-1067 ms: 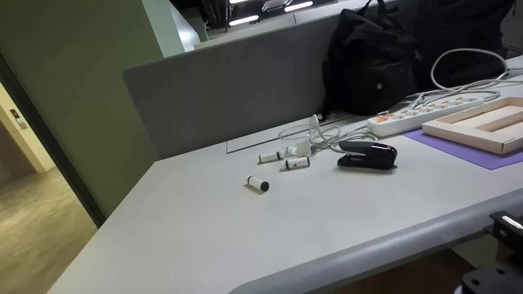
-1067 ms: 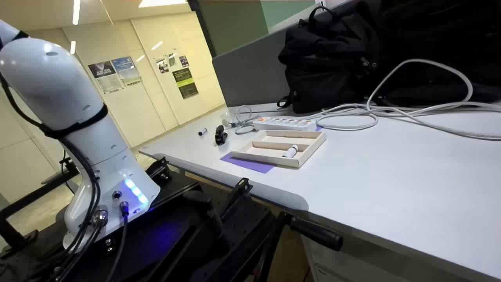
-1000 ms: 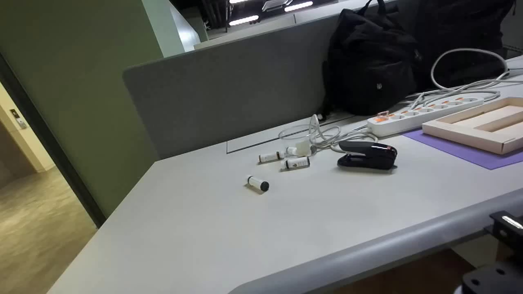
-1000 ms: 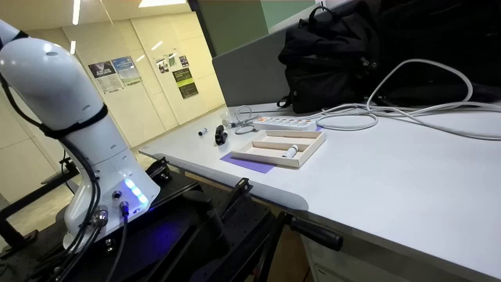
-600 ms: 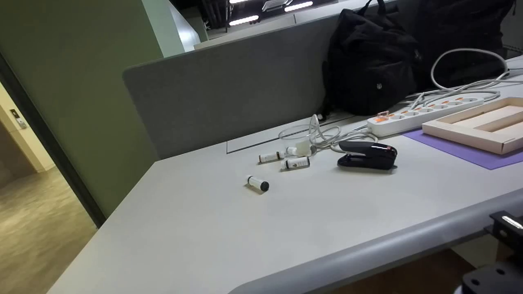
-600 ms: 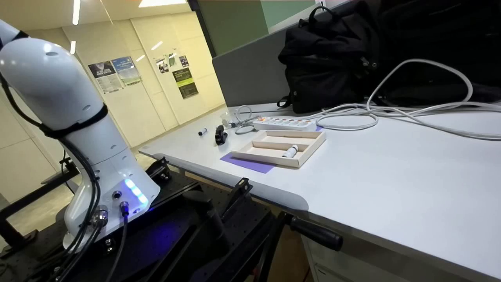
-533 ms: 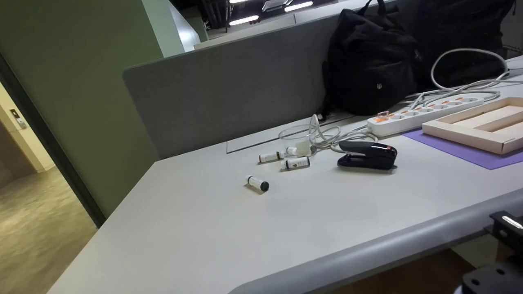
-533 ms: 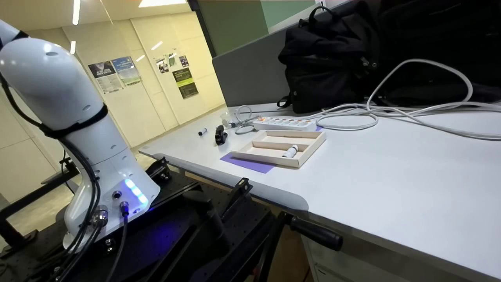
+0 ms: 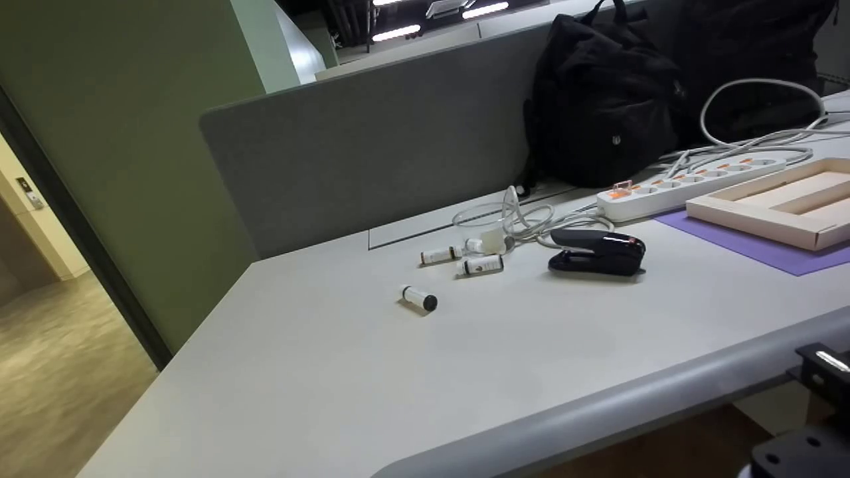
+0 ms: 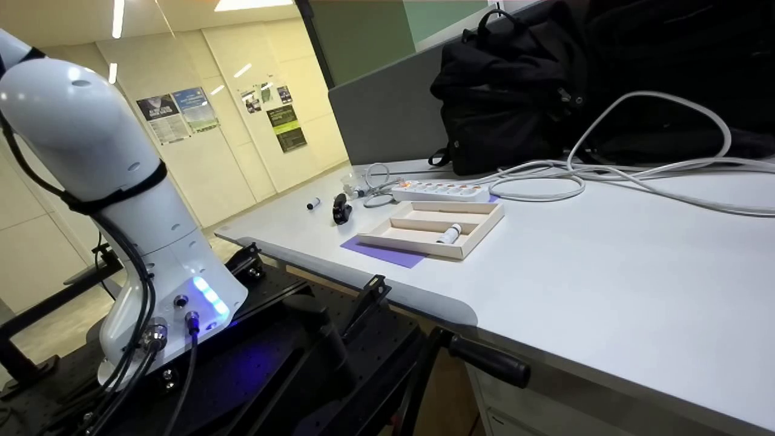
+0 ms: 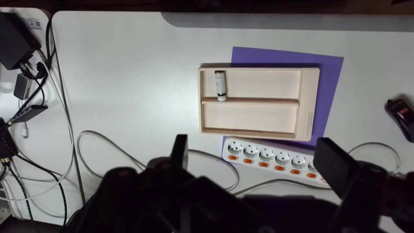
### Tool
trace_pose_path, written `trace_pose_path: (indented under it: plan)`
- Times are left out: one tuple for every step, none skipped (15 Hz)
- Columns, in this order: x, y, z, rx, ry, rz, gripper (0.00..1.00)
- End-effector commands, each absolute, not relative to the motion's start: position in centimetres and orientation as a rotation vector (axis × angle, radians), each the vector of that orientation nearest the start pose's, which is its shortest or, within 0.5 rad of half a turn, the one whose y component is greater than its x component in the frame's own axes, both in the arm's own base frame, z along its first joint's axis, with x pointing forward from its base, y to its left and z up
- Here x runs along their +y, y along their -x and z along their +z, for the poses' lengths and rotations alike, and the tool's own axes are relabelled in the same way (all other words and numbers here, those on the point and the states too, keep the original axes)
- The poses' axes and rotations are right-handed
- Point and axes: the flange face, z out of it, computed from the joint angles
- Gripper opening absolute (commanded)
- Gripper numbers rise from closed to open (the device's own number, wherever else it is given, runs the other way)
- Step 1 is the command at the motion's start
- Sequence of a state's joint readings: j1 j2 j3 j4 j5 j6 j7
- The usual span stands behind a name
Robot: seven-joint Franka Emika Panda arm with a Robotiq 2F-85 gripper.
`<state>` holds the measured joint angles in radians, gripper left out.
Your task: Turn on the second switch from the left on the extension cable
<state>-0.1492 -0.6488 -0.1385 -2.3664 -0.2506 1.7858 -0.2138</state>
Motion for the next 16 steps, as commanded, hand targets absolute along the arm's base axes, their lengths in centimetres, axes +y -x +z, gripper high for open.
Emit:
trace_pose_path:
  plan:
    - [-13.4,-40.5,53.3,0.127,3.345,-0.142,1.0]
    - [-13.3,-42.5,52.3,0.151,3.354,-0.209,1.0]
    - [-13.2,-44.6,51.1,0.169,3.355,-0.247,1.0]
    - [-13.0,-46.6,49.8,0.208,3.353,-0.296,1.0]
    - [-12.7,-48.6,48.2,0.231,3.346,-0.314,1.0]
    - [-12.1,-50.4,46.5,0.243,3.331,-0.317,1.0]
    - [-11.4,-52.2,44.7,0.249,3.316,-0.315,0.75]
    - [-10.5,-53.9,43.0,0.244,3.303,-0.302,0.74]
    - [-9.5,-55.2,41.3,0.24,3.288,-0.285,0.66]
    - [-8.4,-56.4,39.8,0.23,3.273,-0.258,0.59]
    - [-7.3,-57.3,38.2,0.225,3.259,-0.223,0.51]
    - [-6.4,-58.0,36.8,0.221,3.25,-0.189,0.45]
    - [-5.7,-58.5,35.6,0.214,3.244,-0.158,0.38]
    - [-5.2,-58.9,34.2,0.208,3.243,-0.127,0.31]
    - [-4.8,-59.3,33.3,0.199,3.242,-0.102,0.25]
    - [-4.6,-59.7,32.4,0.196,3.239,-0.077,0.18]
